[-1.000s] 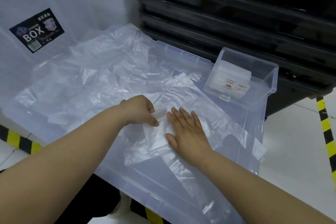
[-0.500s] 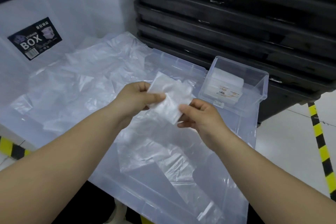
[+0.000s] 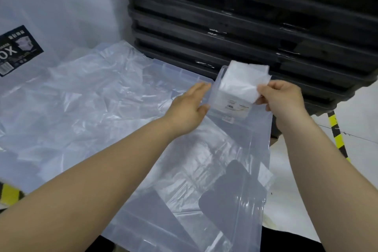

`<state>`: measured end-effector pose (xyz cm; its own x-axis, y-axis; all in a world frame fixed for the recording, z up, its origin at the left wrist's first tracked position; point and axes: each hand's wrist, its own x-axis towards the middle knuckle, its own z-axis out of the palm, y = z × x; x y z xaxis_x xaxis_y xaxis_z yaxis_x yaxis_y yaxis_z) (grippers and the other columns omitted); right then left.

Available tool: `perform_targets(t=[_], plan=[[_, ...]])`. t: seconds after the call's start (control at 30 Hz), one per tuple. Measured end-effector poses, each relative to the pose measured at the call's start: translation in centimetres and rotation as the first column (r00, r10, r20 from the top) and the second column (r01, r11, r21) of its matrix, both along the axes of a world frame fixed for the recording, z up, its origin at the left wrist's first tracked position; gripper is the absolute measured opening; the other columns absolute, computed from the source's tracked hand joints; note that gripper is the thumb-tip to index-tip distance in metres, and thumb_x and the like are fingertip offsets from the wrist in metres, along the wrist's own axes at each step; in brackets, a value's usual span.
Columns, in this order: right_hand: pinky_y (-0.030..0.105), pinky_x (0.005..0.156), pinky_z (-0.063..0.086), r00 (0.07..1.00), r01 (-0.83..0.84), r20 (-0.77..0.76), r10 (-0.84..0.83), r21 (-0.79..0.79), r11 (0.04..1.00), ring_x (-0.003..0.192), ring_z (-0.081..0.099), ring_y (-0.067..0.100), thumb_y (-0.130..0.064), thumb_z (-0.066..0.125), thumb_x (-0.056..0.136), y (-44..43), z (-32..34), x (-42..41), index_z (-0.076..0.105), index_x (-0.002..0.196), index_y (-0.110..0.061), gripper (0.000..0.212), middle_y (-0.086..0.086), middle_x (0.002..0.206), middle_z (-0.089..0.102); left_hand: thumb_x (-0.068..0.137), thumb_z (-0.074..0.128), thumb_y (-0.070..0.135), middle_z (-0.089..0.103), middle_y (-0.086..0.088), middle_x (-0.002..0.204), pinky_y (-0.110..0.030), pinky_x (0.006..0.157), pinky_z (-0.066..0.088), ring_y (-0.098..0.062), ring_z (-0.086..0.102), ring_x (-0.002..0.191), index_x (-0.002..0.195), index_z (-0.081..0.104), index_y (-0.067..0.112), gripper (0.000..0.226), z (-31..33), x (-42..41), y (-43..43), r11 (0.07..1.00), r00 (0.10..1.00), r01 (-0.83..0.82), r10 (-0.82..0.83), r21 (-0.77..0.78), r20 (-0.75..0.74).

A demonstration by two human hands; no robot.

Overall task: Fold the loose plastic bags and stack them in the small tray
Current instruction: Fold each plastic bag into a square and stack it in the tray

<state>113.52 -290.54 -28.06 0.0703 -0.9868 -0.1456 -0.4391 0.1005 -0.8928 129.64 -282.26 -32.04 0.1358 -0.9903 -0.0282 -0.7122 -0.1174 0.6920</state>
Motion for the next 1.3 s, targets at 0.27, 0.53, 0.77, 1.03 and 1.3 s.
perform_targets(t=[0.27, 0.53, 0.77, 1.03, 1.3], plan=[[0.022, 0.062, 0.044, 0.967, -0.032, -0.256, 0.012, -0.074, 0.997, 0.072, 0.054, 0.014, -0.009, 0.053, 0.091, -3.5, 0.0, -0.7, 0.062, 0.091, -0.012, 0.009, 0.000, 0.075, 0.057, 0.099, 0.036, 0.025, 0.005, 0.007, 0.156, -0.025, 0.111, 0.009, -0.013, 0.013, 0.141, 0.148, 0.007, 0.023, 0.057, -1.2, -0.5, -2.0, 0.991, 0.965, 0.097, -0.115, 0.089, 0.236], [0.024, 0.061, 0.043, 0.872, -0.185, -0.446, 0.202, 0.082, 0.979, 0.061, 0.050, 0.013, -0.011, 0.061, 0.086, -4.7, 0.7, 0.8, 0.064, 0.087, -0.007, 0.005, 0.006, 0.076, 0.056, 0.098, 0.039, 0.023, 0.003, 0.010, 0.156, -0.025, 0.109, 0.018, -0.013, 0.017, 0.141, 0.148, 0.005, 0.027, 0.060, -1.5, -0.5, -1.8, 0.988, 0.986, 0.101, -0.115, 0.114, 0.121], [0.031, 0.079, 0.045, 0.779, -0.290, -0.577, 0.245, 0.015, 0.957, 0.093, 0.053, 0.020, -0.021, 0.068, 0.082, -5.8, -0.1, 1.1, 0.049, 0.123, -0.008, 0.047, 0.007, 0.108, 0.055, 0.098, 0.039, 0.023, 0.007, 0.010, 0.155, -0.023, 0.110, 0.015, -0.011, 0.013, 0.141, 0.148, 0.008, 0.025, 0.059, -1.7, -0.3, -2.1, 0.990, 0.988, 0.109, -0.118, 0.094, 0.097], [0.027, 0.079, 0.046, 0.725, -0.423, -0.632, 0.275, -0.093, 0.901, 0.091, 0.055, 0.014, -0.019, 0.059, 0.089, -6.0, -2.0, 0.7, 0.064, 0.111, -0.016, 0.023, 0.000, 0.104, 0.063, 0.098, 0.041, 0.023, 0.006, 0.011, 0.155, -0.024, 0.110, 0.018, -0.010, 0.014, 0.141, 0.148, 0.007, 0.026, 0.061, -1.9, -0.4, -1.9, 0.990, 0.990, 0.105, -0.112, 0.092, 0.082], [0.033, 0.076, 0.039, 0.321, -0.587, -0.944, 0.072, -0.139, 0.798, 0.092, 0.053, 0.027, -0.028, 0.044, 0.095, -5.7, -1.6, 0.5, 0.053, 0.119, -0.012, 0.031, 0.011, 0.104, 0.062, 0.099, 0.039, 0.023, 0.007, 0.011, 0.155, -0.026, 0.110, 0.019, -0.012, 0.015, 0.141, 0.148, 0.006, 0.028, 0.059, -1.7, -0.3, -1.9, 0.987, 0.991, 0.110, -0.118, 0.116, 0.059]])
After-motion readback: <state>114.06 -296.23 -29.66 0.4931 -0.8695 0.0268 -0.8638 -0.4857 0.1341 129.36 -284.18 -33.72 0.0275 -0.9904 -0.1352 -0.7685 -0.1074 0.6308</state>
